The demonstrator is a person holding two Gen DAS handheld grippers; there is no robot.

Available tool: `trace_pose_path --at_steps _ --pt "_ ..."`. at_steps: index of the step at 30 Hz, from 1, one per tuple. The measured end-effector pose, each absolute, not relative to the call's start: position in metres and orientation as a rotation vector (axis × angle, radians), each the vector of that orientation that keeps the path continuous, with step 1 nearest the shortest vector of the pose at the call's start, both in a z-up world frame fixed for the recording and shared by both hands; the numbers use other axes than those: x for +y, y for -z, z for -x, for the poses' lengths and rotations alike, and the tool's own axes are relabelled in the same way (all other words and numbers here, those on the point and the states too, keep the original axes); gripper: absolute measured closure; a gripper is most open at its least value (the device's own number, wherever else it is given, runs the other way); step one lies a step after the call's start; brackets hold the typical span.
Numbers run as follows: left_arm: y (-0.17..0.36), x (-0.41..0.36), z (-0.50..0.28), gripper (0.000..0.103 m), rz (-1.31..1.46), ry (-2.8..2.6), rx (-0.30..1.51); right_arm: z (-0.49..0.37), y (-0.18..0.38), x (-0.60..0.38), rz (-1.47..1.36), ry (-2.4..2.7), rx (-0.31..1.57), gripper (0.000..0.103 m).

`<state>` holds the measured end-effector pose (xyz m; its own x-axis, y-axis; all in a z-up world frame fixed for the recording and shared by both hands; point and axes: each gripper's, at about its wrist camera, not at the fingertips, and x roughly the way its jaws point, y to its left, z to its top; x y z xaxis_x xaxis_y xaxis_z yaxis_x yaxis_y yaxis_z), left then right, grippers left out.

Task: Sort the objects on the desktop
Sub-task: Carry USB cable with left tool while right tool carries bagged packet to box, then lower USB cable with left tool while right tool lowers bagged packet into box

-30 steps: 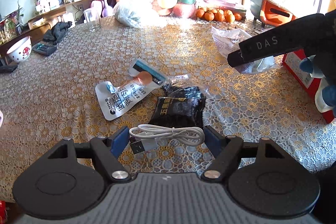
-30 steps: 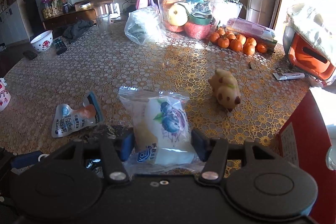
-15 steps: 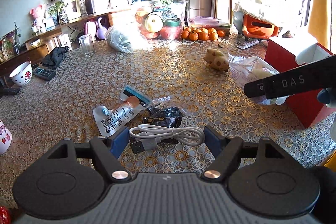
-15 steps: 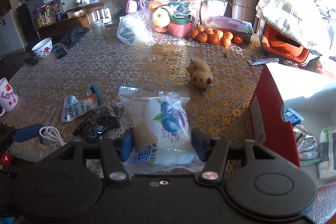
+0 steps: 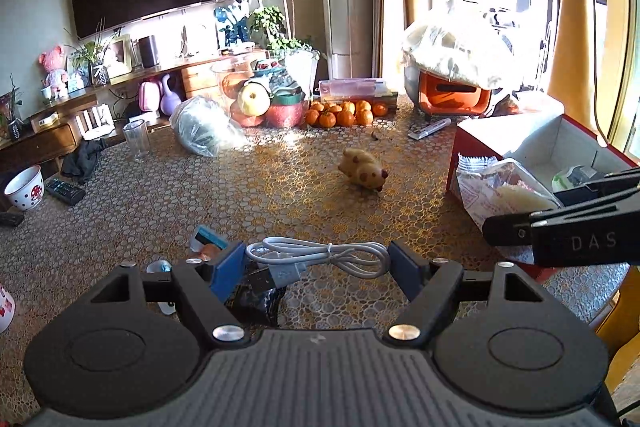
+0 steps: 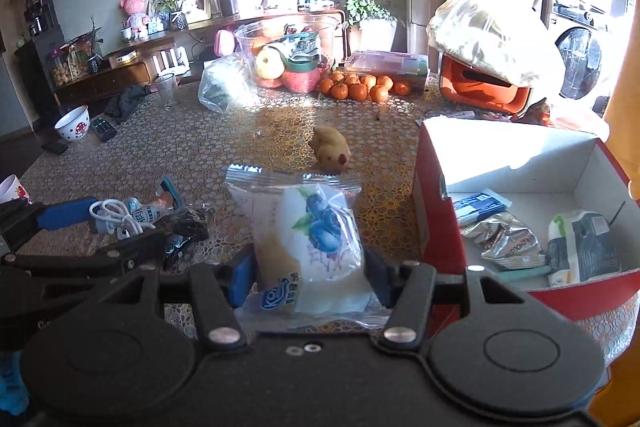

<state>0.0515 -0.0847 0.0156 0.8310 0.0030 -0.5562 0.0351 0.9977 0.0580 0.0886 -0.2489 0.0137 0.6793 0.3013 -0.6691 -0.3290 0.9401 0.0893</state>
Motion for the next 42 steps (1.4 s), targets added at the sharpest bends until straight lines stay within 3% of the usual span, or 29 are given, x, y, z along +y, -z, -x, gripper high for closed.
trace_pose_path --at_steps 29,35,38,42 --pt "-0.057 -0.204 -0.109 0.026 -0.136 0.232 0.532 -0.088 -0.040 -0.362 0.043 -0.163 0.691 0.046" --pt "-0.054 -0.226 -0.128 0.026 -0.158 0.277 0.561 -0.100 -0.040 -0.381 0.053 -0.146 0.685 0.050" --pt "-0.050 -0.236 -0.139 0.026 -0.183 0.274 0.573 -0.115 -0.034 -0.397 0.078 -0.117 0.685 0.058" --pt "-0.049 -0.252 -0.155 0.026 -0.206 0.329 0.583 -0.126 -0.033 -0.429 -0.040 -0.107 0.723 0.059"
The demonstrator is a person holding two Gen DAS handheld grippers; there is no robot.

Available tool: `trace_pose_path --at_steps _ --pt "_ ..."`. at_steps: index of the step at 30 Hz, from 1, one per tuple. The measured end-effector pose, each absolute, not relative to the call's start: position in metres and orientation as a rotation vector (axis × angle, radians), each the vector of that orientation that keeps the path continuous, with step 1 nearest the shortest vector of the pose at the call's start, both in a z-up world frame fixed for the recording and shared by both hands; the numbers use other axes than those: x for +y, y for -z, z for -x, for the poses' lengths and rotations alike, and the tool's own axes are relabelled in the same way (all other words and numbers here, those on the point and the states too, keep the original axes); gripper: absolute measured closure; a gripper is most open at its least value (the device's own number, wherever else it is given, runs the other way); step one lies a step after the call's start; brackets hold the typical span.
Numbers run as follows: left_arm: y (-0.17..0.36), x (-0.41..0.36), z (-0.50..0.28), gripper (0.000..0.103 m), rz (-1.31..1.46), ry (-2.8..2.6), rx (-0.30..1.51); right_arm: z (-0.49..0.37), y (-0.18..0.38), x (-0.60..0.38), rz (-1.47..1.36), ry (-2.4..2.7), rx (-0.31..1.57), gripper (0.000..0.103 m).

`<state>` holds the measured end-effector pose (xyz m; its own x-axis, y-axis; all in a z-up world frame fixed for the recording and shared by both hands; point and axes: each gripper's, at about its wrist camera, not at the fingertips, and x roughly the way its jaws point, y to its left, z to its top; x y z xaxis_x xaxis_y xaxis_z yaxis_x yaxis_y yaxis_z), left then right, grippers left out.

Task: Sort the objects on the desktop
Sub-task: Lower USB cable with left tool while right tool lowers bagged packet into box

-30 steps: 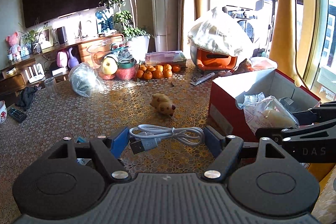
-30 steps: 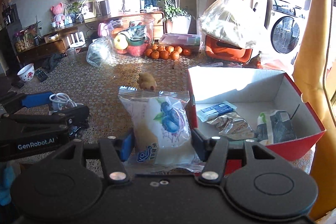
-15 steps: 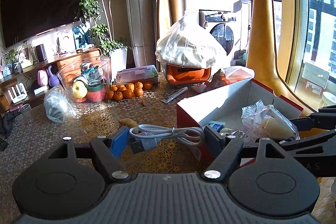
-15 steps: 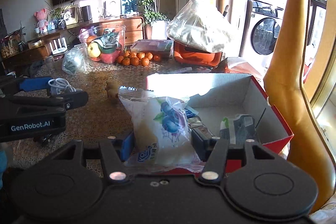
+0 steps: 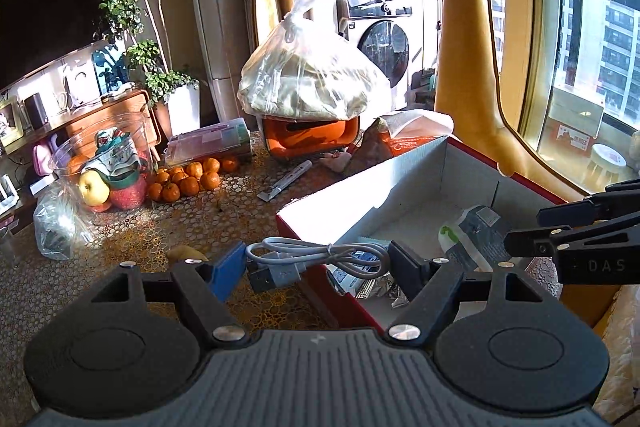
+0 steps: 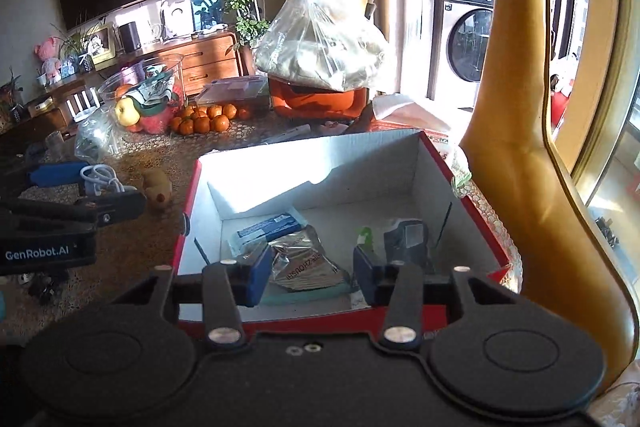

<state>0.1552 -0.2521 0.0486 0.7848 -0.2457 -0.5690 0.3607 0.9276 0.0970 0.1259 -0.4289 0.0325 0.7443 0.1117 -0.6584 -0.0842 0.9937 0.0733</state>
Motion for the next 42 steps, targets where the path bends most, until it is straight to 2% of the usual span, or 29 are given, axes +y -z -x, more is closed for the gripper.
trace_pose_path --at_steps 4,20,35,42 --pt "-0.043 -0.276 -0.173 0.026 -0.269 0.367 0.582 -0.133 -0.030 -0.432 -0.008 -0.094 0.723 0.057" --pt "0.008 -0.345 -0.244 0.026 -0.411 0.500 0.763 -0.153 -0.006 -0.440 0.034 -0.096 0.783 0.056" --pt "0.035 -0.372 -0.274 0.026 -0.478 0.541 0.894 -0.159 0.001 -0.446 0.040 -0.092 0.805 0.055" --pt "0.039 -0.372 -0.279 0.026 -0.470 0.550 0.927 -0.159 0.005 -0.446 0.040 -0.087 0.825 0.051"
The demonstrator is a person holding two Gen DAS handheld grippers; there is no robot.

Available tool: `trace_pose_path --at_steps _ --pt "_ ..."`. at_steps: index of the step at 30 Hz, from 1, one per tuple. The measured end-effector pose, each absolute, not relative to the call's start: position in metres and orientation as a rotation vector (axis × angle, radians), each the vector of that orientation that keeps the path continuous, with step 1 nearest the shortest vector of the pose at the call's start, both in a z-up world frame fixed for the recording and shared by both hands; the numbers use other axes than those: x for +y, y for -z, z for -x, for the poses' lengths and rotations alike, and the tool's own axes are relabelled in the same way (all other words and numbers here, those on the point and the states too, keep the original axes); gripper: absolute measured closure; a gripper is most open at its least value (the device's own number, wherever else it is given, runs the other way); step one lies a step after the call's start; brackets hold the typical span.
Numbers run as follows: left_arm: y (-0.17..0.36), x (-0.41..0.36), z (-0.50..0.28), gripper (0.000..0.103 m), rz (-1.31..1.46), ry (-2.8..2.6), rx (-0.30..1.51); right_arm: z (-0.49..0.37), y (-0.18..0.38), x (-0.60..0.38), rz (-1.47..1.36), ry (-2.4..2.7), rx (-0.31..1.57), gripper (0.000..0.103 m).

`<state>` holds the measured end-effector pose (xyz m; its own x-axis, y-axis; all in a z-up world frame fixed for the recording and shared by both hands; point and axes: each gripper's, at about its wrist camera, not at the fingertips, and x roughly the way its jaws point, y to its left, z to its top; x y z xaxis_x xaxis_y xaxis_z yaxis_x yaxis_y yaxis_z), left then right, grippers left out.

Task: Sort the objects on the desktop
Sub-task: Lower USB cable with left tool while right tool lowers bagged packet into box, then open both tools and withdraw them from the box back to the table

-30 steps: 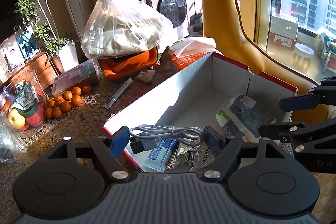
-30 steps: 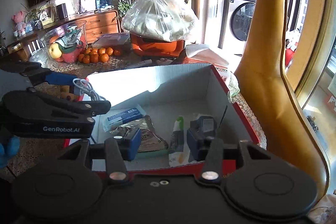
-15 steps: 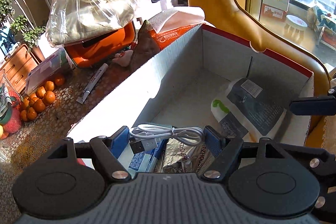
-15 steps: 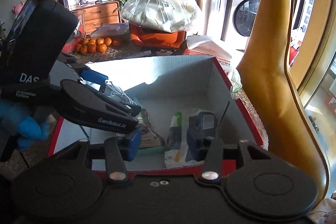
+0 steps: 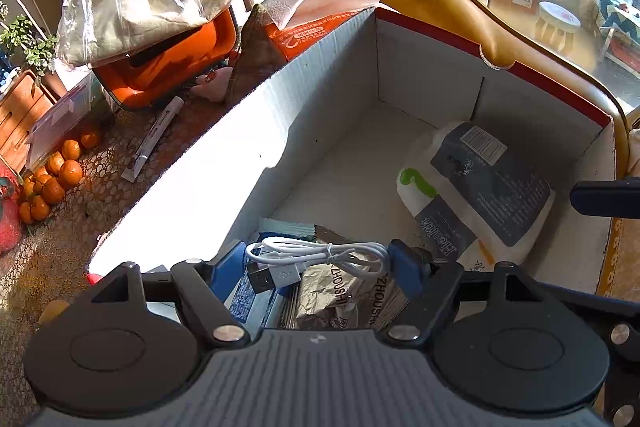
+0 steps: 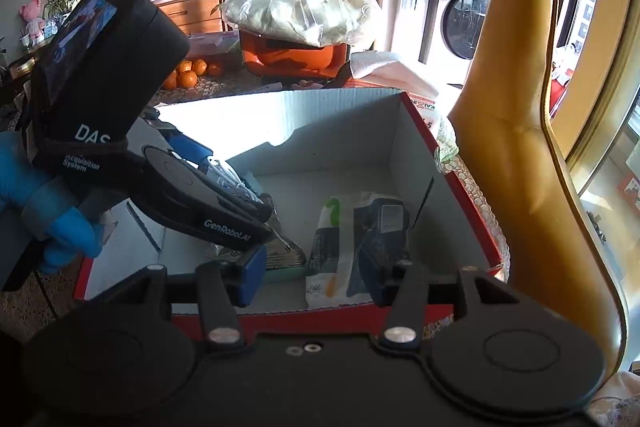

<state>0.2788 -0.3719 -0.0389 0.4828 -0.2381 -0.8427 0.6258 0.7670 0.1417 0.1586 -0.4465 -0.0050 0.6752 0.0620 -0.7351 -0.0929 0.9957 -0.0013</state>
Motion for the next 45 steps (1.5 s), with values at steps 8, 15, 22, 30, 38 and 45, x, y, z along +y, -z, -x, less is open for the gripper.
trace_pose_path --at_steps 8,15,22,30,38,45 --pt "0.035 -0.366 -0.283 0.016 -0.430 0.543 0.944 -0.157 0.005 -0.445 0.041 -0.093 0.827 0.046" --pt "0.024 -0.357 -0.280 0.016 -0.401 0.538 0.917 -0.155 0.001 -0.442 0.043 -0.095 0.820 0.044" --pt "0.003 -0.341 -0.267 0.016 -0.378 0.547 0.879 -0.149 -0.010 -0.431 0.058 -0.104 0.802 0.043" --pt "-0.029 -0.304 -0.243 0.016 -0.333 0.543 0.825 -0.140 -0.028 -0.407 0.089 -0.122 0.772 0.042" --pt "-0.056 -0.254 -0.212 0.016 -0.278 0.520 0.780 -0.124 -0.047 -0.374 0.121 -0.149 0.740 0.041" --pt "-0.076 -0.206 -0.184 0.016 -0.234 0.487 0.739 -0.113 -0.059 -0.337 0.152 -0.193 0.718 0.040"
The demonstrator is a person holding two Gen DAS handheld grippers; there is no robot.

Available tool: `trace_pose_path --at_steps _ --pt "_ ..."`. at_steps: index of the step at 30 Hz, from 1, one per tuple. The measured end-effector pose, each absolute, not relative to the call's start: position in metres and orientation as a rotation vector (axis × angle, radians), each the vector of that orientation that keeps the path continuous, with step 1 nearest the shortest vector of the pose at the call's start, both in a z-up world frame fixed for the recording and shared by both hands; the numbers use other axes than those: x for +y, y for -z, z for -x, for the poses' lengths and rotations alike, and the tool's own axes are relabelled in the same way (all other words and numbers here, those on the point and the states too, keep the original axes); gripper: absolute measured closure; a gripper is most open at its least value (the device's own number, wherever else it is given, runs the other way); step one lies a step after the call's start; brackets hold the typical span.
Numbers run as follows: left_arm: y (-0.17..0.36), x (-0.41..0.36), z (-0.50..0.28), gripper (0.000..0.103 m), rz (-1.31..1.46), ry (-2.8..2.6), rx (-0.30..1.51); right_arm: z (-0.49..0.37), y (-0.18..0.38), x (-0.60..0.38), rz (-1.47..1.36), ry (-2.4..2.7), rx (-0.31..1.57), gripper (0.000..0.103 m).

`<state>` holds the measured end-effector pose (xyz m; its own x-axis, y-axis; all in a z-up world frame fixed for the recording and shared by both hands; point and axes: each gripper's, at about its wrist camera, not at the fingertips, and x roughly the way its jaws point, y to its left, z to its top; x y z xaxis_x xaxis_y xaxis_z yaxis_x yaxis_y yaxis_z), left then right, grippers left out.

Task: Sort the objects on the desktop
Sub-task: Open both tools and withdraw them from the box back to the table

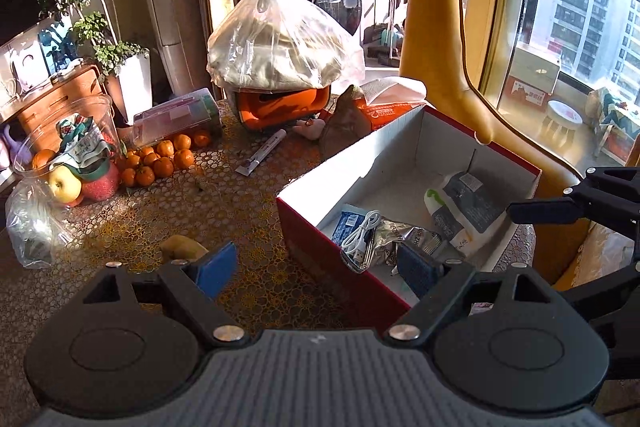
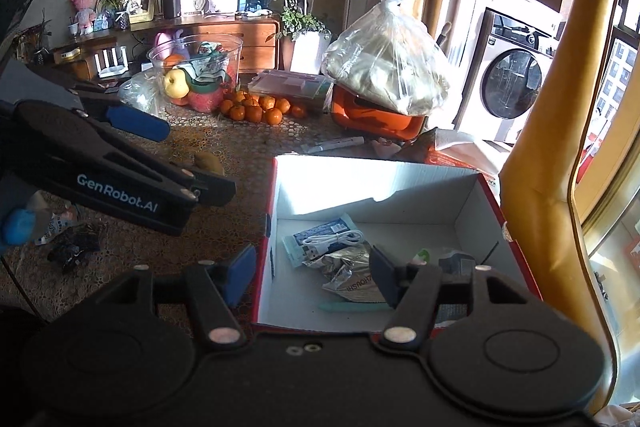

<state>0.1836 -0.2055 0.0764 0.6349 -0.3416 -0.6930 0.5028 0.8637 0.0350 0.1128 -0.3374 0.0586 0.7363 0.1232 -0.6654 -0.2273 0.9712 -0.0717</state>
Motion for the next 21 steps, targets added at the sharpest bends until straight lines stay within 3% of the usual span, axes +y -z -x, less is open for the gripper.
trace_pose_path --at_steps 21 --pt "-0.090 -0.057 -0.130 0.010 -0.146 0.319 0.668 -0.093 -0.060 -0.220 0.184 -0.352 0.683 0.037"
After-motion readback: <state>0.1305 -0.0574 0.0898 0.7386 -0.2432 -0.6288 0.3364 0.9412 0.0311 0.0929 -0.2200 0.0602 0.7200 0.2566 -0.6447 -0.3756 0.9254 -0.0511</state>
